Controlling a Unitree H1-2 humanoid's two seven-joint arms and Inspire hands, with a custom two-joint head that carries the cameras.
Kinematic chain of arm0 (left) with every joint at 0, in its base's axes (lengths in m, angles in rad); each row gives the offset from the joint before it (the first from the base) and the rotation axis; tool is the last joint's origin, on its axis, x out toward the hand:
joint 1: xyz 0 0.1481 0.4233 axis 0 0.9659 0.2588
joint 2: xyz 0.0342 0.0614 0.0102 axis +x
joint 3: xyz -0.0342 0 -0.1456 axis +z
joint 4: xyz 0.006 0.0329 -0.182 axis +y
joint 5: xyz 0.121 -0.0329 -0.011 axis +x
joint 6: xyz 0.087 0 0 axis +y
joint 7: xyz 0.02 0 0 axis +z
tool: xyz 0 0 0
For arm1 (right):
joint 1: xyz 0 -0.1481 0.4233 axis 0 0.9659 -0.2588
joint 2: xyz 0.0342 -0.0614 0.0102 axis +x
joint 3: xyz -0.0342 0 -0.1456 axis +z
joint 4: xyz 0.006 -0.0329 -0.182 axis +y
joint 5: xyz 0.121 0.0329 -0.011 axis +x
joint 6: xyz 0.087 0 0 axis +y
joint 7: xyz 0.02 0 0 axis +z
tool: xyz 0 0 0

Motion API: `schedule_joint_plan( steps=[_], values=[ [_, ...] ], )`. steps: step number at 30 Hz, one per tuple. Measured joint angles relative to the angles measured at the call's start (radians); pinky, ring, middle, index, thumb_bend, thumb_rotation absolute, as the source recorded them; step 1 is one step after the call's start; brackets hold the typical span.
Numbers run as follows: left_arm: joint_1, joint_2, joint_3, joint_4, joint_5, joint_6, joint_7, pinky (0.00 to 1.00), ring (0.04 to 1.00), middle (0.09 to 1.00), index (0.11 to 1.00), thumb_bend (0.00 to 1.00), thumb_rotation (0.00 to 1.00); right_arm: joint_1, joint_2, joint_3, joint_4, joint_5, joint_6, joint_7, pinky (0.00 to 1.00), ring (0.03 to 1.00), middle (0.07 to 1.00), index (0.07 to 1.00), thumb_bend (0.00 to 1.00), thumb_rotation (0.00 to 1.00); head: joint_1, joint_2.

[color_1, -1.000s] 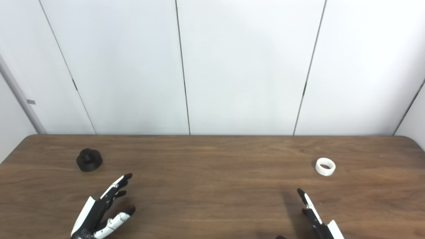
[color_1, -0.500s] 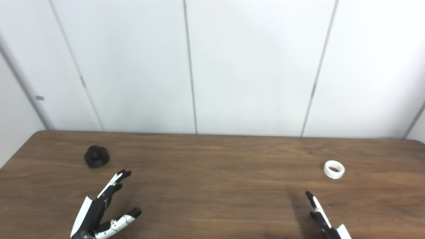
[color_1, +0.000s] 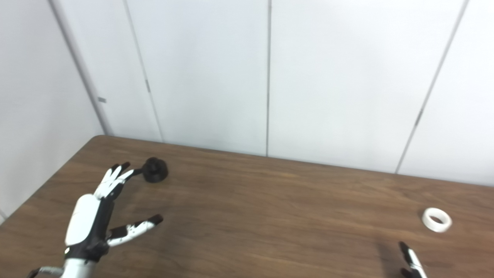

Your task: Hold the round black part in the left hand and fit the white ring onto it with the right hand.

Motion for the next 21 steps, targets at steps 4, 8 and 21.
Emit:
schedule_joint_plan(
  steps=[4,8,21],
  values=[
    [-0.049,0.011,0.030,0.015,-0.004,0.064,0.000,1.00,1.000,0.997,0.891,0.89,0.50,-0.008,-0.017,-0.006,0.028,0.043,-0.025,0.014,1.00,1.000,1.000,1.000,0.46,0.55,0.038,-0.009],
    [-0.111,0.057,0.049,0.079,-0.034,0.123,-0.006,1.00,1.000,1.000,0.906,0.93,0.49,-0.015,-0.023,-0.008,0.049,0.057,-0.050,0.014,1.00,1.000,1.000,1.000,0.43,0.53,0.060,-0.015],
    [-0.264,0.125,0.025,0.301,-0.129,0.287,-0.025,1.00,1.000,1.000,0.865,0.98,0.50,-0.028,-0.024,-0.018,0.058,-0.034,-0.052,-0.006,0.99,1.000,1.000,1.000,0.58,0.68,0.109,-0.034]
  ],
)
